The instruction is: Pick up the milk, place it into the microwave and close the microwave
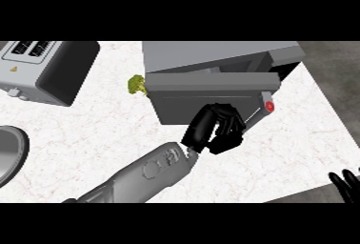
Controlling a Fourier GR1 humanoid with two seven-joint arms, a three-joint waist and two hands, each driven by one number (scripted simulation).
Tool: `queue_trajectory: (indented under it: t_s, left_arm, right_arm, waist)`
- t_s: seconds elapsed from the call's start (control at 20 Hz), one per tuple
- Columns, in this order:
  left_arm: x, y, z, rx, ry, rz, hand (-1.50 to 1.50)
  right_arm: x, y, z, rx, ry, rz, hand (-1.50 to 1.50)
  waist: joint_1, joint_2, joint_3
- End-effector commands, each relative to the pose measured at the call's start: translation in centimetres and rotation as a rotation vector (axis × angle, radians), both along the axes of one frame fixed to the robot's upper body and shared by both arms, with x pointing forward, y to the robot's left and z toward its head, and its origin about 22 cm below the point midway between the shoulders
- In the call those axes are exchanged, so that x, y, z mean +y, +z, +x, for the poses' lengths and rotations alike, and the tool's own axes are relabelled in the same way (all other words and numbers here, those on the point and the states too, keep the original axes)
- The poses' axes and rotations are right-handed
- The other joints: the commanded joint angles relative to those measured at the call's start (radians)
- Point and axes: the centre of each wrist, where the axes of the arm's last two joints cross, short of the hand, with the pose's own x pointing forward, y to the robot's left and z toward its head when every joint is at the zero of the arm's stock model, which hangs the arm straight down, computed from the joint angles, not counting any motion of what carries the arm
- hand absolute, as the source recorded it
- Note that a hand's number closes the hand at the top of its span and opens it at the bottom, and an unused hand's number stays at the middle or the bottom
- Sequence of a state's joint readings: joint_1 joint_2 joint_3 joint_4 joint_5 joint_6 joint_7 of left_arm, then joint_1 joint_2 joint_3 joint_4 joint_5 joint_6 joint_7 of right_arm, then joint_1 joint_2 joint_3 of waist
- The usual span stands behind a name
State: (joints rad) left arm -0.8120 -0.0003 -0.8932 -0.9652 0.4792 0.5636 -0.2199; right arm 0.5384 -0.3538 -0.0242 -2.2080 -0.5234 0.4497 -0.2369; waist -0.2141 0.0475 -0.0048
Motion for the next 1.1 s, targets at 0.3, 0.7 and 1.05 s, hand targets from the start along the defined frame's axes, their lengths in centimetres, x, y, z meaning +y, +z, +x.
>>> queue_trajectory:
  t_s: [0.3, 0.7, 1.05]
  left_arm:
    - [0.4, 2.5, 4.3, 0.001, 0.089, -0.091, 1.5]
    - [1.0, 2.0, 4.8, 0.063, 0.109, -0.166, 1.5]
    - [1.3, 1.7, 5.3, 0.062, 0.185, -0.174, 1.5]
  right_arm:
    - [0.1, 2.1, 0.4, -0.026, 0.016, -0.014, -1.5]
    - [0.0, 2.7, 0.7, -0.036, 0.008, 0.009, -1.5]
    - [0.0, 3.0, 1.0, -0.041, 0.046, 0.023, -1.5]
  waist:
    - [-0.03, 0.018, 0.0]
    - [-0.044, 0.026, 0.001]
    - [-0.045, 0.03, 0.004]
